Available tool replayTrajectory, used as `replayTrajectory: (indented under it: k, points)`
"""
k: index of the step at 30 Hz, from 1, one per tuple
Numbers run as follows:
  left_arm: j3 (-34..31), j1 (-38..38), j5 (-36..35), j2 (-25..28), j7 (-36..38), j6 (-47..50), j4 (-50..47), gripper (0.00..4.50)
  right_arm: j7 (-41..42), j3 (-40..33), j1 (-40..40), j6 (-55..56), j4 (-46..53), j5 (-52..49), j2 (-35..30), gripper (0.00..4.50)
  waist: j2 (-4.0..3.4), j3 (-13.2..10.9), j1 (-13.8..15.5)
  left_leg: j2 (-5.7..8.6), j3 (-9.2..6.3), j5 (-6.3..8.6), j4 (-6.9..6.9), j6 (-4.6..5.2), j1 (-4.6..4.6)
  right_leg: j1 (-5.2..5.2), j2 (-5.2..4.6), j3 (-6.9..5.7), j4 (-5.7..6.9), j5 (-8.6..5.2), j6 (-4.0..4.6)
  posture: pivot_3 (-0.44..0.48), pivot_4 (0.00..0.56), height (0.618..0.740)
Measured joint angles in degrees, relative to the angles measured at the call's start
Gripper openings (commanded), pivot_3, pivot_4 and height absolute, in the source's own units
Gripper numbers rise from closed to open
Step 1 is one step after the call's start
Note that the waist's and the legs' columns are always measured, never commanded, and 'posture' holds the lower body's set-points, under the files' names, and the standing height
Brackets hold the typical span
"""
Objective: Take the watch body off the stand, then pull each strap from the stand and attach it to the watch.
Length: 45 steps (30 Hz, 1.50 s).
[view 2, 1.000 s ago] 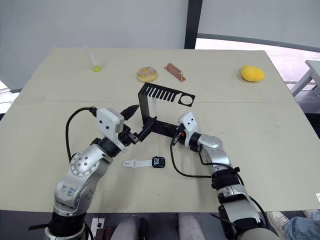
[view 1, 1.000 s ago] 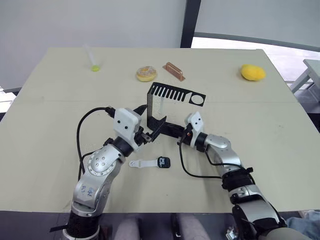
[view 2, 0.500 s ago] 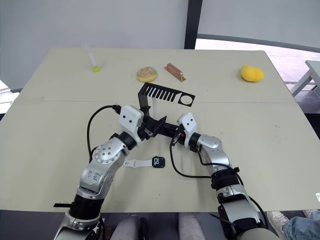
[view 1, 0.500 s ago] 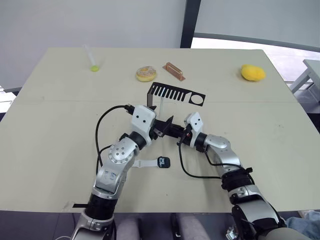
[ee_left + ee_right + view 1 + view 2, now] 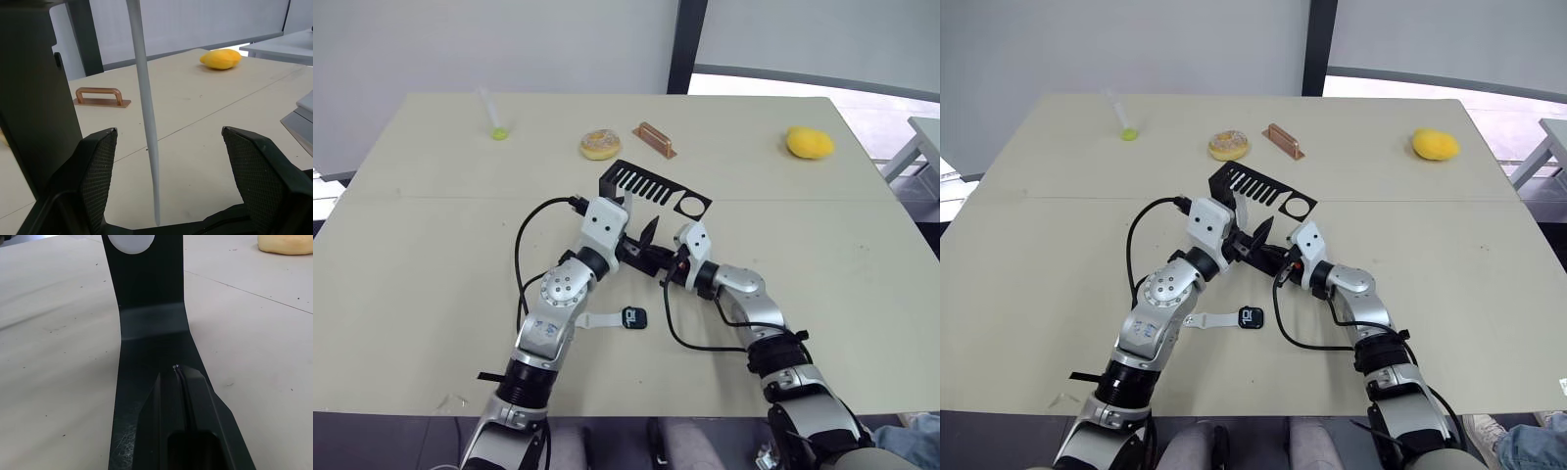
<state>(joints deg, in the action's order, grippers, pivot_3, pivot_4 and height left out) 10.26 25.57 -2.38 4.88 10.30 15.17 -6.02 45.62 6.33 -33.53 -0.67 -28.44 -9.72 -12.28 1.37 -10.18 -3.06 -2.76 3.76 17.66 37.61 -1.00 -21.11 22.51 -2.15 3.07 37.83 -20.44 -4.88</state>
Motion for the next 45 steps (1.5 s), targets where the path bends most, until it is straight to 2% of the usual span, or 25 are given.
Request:
replayTrajectory:
  k: [12,26,29,33,35,45]
  points:
    - [0.0,-1.1,0.3,-0.2,0.8,0.2,-0.3,3.71,2.4,0.3,5.3,-2.0,7.8,-1.5,-0.2,0.0,0.0,0.0,0.1,0.02,0.0,0.0,0.0,0.01,-0.03,0.01,-0.01,0.0,-0.03,0.0,0.0,0.0,0.15,0.74]
    - [0.1,-0.2,0.7,-0.6,1.7,-0.4,0.3,3.71,-0.4,-0.5,3.3,-1.7,4.7,-0.4,1.2,0.0,0.0,0.0,0.1,0.02,0.0,0.0,0.02,0.01,-0.01,0.0,-0.02,0.0,-0.02,0.0,0.0,0.0,0.15,0.74]
    - [0.0,0.4,0.9,-0.8,1.4,-0.9,0.8,2.89,-0.4,0.1,3.4,-1.7,5.0,0.2,0.8,0.0,0.01,0.0,0.1,0.02,0.0,0.0,0.01,0.01,-0.01,-0.01,-0.02,0.0,-0.02,0.0,-0.01,0.0,0.15,0.74]
    - [-0.3,1.1,1.1,-1.2,0.8,-1.5,2.4,1.16,-0.4,0.3,4.0,-1.7,5.7,0.8,0.7,0.0,0.03,0.0,0.3,0.03,0.0,0.01,0.01,0.01,0.0,-0.02,-0.02,0.0,-0.02,0.0,-0.01,0.0,0.15,0.74]
    - [-0.3,1.1,1.4,-1.2,0.7,-1.6,2.5,0.12,-0.4,0.3,4.2,-1.7,6.0,0.8,0.6,0.0,0.03,0.0,0.4,0.02,-0.01,0.01,0.01,0.01,-0.01,-0.02,-0.02,-0.01,-0.03,0.0,-0.01,0.0,0.15,0.74]
    - [-0.5,1.0,1.5,-1.3,0.7,-2.5,2.1,0.05,-0.8,0.3,4.4,-1.7,6.0,1.6,0.7,0.0,0.06,0.0,0.6,0.02,0.0,0.01,0.01,0.02,0.01,-0.03,-0.02,0.0,-0.04,0.0,-0.01,0.0,0.15,0.74]
